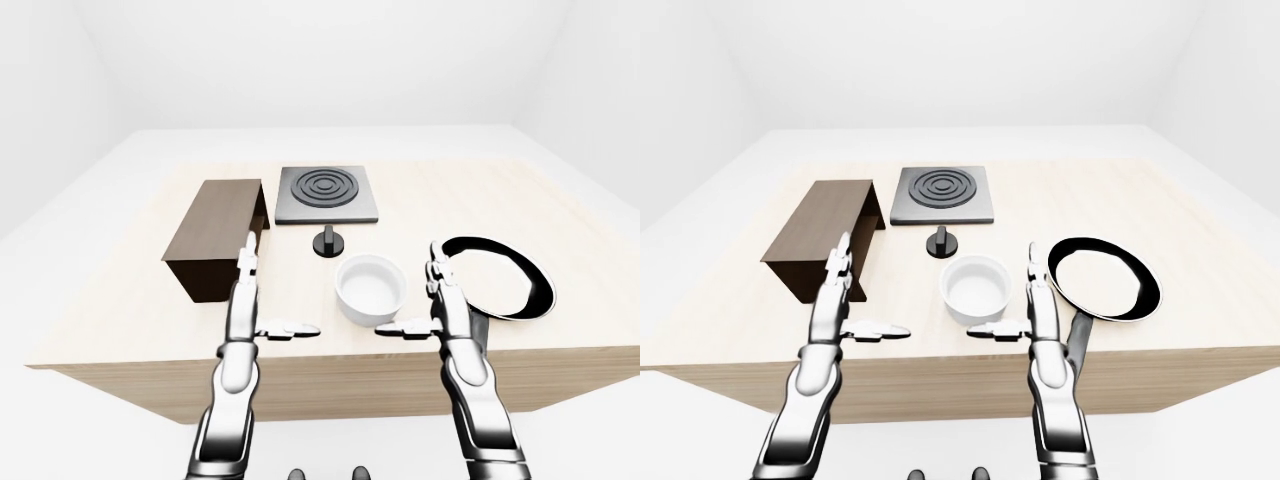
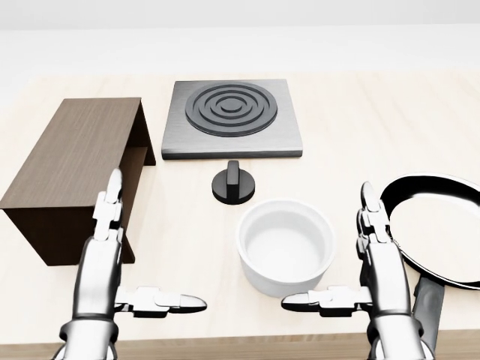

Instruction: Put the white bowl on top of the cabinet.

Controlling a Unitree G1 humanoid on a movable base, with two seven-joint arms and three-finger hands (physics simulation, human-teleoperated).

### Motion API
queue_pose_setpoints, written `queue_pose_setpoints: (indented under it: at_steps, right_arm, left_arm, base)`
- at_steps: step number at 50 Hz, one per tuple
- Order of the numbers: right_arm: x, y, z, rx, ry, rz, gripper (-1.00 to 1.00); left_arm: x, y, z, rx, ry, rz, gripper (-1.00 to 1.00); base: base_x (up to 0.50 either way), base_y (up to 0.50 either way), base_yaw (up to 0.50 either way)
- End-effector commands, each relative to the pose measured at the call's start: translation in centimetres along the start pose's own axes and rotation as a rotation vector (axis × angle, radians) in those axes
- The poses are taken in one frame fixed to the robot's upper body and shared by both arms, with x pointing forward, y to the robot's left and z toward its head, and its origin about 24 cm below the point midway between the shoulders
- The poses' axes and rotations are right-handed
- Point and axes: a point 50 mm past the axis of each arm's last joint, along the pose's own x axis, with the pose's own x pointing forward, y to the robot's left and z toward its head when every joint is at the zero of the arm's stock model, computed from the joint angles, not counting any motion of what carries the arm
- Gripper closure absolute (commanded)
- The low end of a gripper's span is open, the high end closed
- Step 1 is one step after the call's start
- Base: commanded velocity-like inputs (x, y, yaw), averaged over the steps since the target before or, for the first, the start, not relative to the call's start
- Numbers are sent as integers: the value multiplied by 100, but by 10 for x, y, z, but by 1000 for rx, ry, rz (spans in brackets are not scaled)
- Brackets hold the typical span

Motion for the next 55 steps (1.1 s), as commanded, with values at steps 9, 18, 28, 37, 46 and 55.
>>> queue_pose_setpoints:
  at_steps: [9,18,28,37,46,55]
  right_arm:
    - [0,-20,16,-26,-69,-53,-100]
    - [4,-24,17,-12,-73,-60,-100]
    - [-2,-29,28,0,-123,-62,-100]
    - [-4,-30,31,-4,-136,-68,-100]
    - [-7,-36,38,3,-164,-85,-100]
    - [-9,-43,44,15,-195,-101,-100]
  left_arm:
    - [-4,-30,43,184,-196,27,-100]
    - [4,-39,39,284,-203,63,-100]
    - [-2,-48,48,386,-259,53,-100]
    - [4,-58,49,519,-298,68,-100]
    - [1,-63,59,550,-340,64,-100]
    - [-8,-73,89,628,-461,48,-100]
  base:
    - [0,0,0]
    - [0,0,0]
    - [0,0,0]
    - [0,0,0]
    - [0,0,0]
    - [0,0,0]
